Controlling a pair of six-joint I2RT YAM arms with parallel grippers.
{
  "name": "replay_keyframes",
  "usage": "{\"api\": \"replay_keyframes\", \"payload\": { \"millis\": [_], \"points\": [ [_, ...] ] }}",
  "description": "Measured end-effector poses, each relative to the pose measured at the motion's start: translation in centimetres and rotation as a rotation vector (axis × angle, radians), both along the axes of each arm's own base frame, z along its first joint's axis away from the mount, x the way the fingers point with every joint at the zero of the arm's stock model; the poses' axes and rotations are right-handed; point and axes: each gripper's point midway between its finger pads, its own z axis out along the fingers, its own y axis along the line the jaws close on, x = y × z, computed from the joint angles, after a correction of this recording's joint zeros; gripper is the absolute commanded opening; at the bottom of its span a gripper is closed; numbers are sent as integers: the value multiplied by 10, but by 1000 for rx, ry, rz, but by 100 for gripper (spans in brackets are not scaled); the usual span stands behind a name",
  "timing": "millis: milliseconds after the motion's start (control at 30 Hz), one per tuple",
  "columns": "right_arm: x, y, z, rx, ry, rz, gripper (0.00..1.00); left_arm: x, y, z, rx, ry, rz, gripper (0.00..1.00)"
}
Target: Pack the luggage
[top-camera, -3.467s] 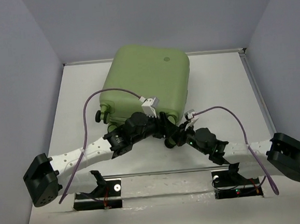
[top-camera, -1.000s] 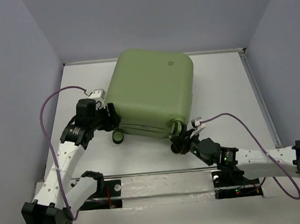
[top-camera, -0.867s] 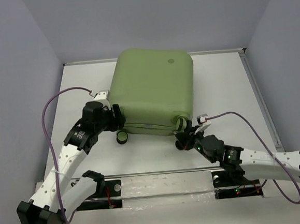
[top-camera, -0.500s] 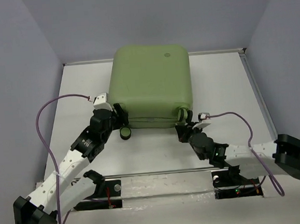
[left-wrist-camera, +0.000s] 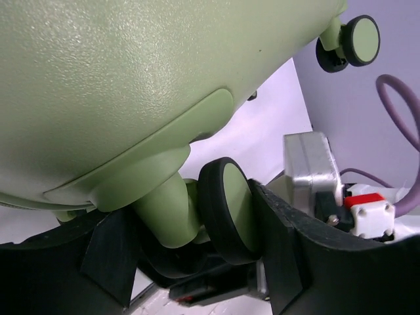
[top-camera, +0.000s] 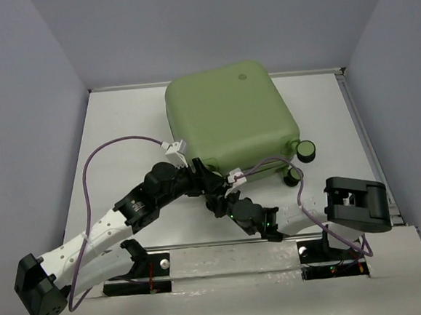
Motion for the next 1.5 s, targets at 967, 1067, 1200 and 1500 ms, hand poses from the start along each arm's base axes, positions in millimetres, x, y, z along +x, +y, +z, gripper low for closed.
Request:
{"api": "replay_keyframes", "payload": {
  "millis": [967,1067,1200,1500],
  "points": [
    [-100,3,52,257,42,383,90,3,-7,10,-105,11,49,77],
    [-88,-18,67,231,42,305,97,2,-4,9,-120,0,50,87],
    [-70,-31,81,175,37,199,100,-2,-3,15,-143,-17,41,97],
    [-13,-44,102,67,-10,19,99,-3,-3,19,-163,-12,43,99]
  ]
}}
